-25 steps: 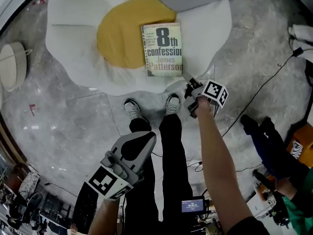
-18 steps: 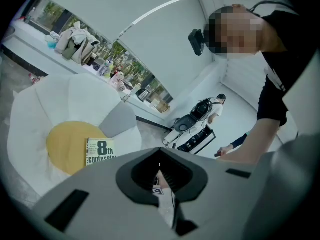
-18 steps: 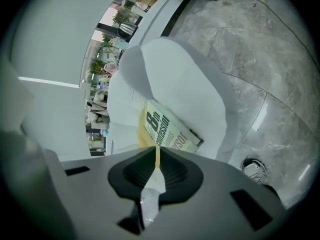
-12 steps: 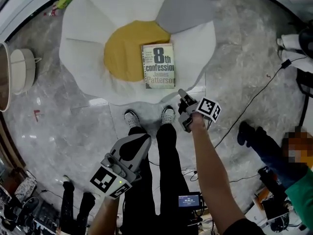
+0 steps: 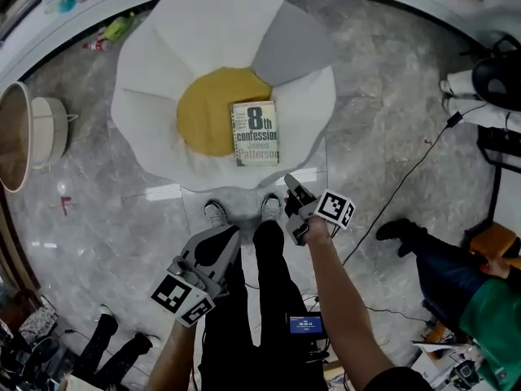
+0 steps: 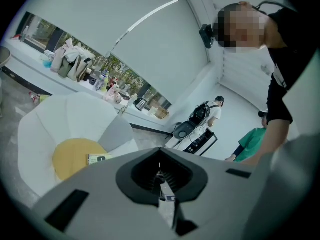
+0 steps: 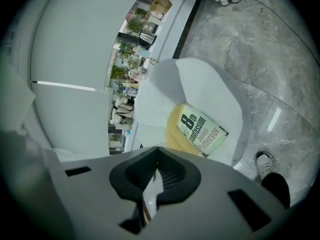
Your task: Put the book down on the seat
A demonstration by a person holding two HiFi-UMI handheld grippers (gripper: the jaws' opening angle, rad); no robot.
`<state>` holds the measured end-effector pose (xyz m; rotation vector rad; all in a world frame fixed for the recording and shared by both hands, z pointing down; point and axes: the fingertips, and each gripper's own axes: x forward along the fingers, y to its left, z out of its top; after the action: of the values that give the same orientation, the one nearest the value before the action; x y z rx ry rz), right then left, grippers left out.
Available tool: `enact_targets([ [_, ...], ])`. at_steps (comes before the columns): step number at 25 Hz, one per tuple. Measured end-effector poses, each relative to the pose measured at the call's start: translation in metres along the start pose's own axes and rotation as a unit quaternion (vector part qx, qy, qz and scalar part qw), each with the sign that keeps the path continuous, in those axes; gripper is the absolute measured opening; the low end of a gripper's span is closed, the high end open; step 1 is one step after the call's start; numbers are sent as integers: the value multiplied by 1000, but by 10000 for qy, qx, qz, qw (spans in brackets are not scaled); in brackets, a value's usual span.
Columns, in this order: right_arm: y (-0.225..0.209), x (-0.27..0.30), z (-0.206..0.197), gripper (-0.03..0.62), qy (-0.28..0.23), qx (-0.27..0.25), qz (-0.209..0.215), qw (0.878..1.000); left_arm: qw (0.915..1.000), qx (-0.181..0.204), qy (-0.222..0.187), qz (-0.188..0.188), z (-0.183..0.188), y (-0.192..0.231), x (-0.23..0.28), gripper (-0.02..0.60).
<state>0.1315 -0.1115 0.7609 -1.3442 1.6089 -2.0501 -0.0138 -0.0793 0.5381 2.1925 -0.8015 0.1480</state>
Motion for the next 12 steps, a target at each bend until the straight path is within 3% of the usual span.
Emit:
enact_targets([
  [7, 89, -45, -5, 14, 70, -792, 307, 9964, 9998, 107, -140, -17, 38, -29, -9, 13],
  [12, 154, -75, 3, 14, 4, -1527, 466, 9872, 9992, 296, -247, -80, 66, -49, -15, 13],
])
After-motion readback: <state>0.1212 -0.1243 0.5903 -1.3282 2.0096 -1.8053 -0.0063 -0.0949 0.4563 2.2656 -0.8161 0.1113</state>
